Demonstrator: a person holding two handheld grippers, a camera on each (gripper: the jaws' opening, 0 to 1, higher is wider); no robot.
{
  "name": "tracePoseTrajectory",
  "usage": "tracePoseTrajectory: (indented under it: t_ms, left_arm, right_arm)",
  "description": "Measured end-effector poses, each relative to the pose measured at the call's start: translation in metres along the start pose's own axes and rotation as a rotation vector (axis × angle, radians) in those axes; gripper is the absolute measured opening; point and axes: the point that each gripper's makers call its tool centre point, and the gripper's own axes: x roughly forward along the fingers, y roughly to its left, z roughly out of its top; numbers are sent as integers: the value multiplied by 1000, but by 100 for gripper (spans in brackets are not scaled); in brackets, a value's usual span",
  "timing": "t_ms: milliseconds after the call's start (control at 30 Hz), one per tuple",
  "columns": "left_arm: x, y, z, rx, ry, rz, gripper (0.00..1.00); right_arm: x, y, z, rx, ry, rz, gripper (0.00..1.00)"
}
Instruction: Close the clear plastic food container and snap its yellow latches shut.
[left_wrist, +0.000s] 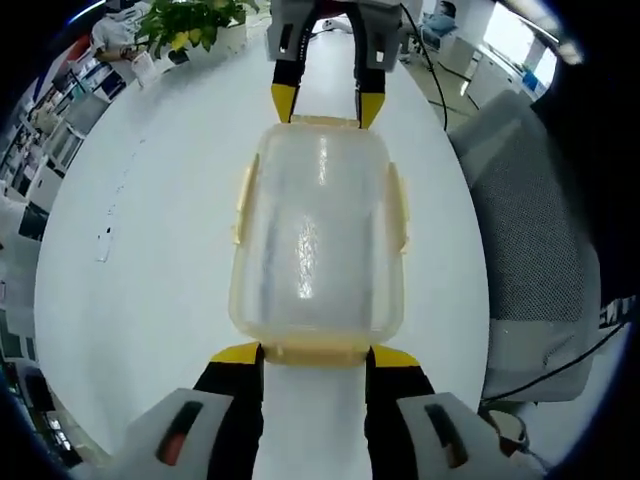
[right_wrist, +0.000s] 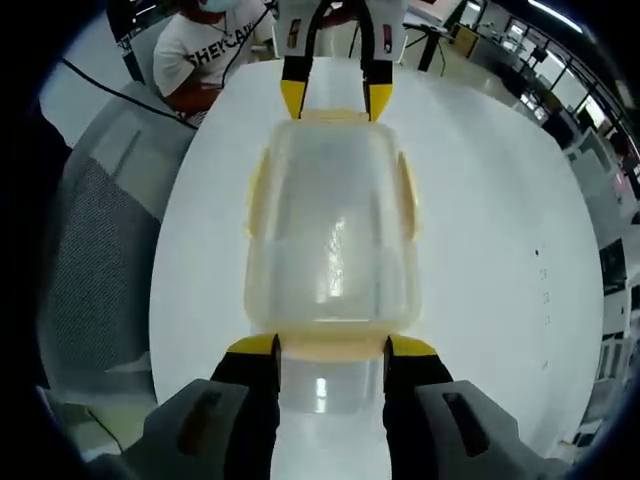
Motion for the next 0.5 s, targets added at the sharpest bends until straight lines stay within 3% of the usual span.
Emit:
tracePoseTrajectory:
  t_ms: [500]
  left_arm:
    - [15, -3, 19, -2, -21, -12, 34]
  right_arm:
    - [-3, 2, -25, 4, 22, 3, 37]
